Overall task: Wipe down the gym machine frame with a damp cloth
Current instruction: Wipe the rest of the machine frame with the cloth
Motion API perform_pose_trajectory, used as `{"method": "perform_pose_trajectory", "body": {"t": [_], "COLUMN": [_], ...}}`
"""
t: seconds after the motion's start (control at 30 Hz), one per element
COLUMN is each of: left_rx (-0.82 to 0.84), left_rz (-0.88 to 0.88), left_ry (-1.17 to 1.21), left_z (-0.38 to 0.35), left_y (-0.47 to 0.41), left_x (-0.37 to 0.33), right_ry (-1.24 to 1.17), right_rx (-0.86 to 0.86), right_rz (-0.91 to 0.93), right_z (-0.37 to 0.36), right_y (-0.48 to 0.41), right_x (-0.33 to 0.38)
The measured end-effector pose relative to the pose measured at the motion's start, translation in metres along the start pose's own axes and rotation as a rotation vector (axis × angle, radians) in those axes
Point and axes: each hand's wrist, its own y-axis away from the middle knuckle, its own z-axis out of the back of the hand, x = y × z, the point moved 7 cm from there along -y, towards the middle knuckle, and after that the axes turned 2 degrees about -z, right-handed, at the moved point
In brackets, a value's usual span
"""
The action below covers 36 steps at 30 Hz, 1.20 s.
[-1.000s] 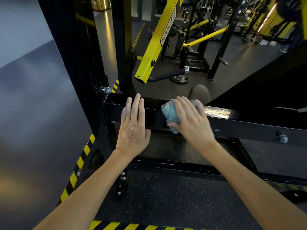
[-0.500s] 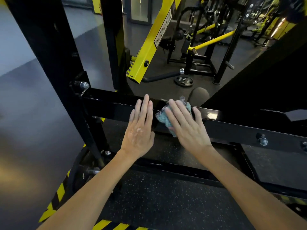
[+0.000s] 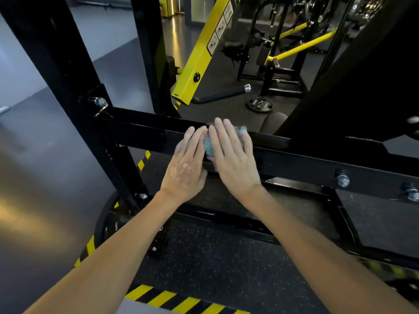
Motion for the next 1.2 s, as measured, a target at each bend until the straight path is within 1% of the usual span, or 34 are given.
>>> {"method": "perform_pose_trajectory", "body": {"t": [0.07, 0.13, 0.23, 0.3, 0.37, 0.43, 0.47, 0.57, 0.67, 0.73, 0.77, 0.8, 0.83, 0.9, 0.97, 1.03, 1.1, 1.2], "left_rx": [-0.013, -0.035, -0.054, -0.070, -0.074, -0.071, -0.063, -0.046, -0.048, -0.039, -0.036, -0.040, -0.050, -0.049, -0.047, -0.028, -0.026, -0.019], "left_rz": [-0.019, -0.046, -0.050, -0.040, -0.046, -0.054, -0.049, -0.016, 0.004, 0.032, 0.048, 0.047, 0.009, -0.049, -0.052, -0.038, -0.037, -0.046], "left_ry": [0.021, 0.030, 0.077, 0.089, 0.082, 0.067, 0.052, 0.020, 0.025, 0.037, 0.056, 0.064, 0.087, 0.081, 0.080, 0.077, 0.077, 0.067], "left_z": [0.001, 0.001, -0.001, -0.001, 0.000, 0.000, -0.001, -0.005, -0.007, -0.008, -0.008, -0.006, -0.007, -0.009, -0.011, -0.012, -0.013, -0.011], "left_y": [0.001, 0.001, 0.001, 0.002, 0.001, 0.002, 0.002, 0.001, 0.000, -0.001, -0.002, 0.000, -0.005, -0.008, -0.012, -0.013, -0.012, -0.012], "left_x": [0.006, 0.006, 0.005, 0.005, 0.004, 0.003, 0.003, 0.003, 0.001, -0.003, -0.006, -0.005, -0.017, -0.029, -0.038, -0.040, -0.041, -0.042], "right_ry": [-0.017, -0.023, -0.054, -0.030, -0.017, -0.008, 0.011, 0.099, 0.116, 0.117, 0.119, 0.131, 0.161, 0.139, 0.123, 0.085, 0.049, 0.038], "right_rx": [0.010, 0.034, 0.060, 0.070, 0.095, 0.110, 0.115, 0.098, 0.040, 0.056, 0.070, 0.072, 0.084, 0.116, 0.155, 0.149, 0.125, 0.100], "right_rz": [0.010, 0.018, -0.055, -0.098, -0.166, -0.218, -0.206, -0.095, -0.022, 0.005, -0.010, -0.037, -0.077, -0.159, -0.225, -0.318, -0.345, -0.177], "right_z": [-0.001, -0.001, 0.001, 0.001, -0.001, -0.002, -0.004, -0.009, -0.009, -0.011, -0.011, -0.012, -0.007, -0.006, -0.007, -0.009, -0.011, -0.013], "right_y": [-0.008, 0.001, 0.031, 0.047, 0.053, 0.046, 0.039, 0.014, 0.006, 0.023, 0.038, 0.053, 0.074, 0.106, 0.121, 0.116, 0.098, 0.061], "right_x": [0.002, -0.014, -0.053, -0.071, -0.075, -0.065, -0.054, -0.018, -0.007, -0.028, -0.045, -0.061, -0.090, -0.129, -0.146, -0.138, -0.113, -0.061]}}
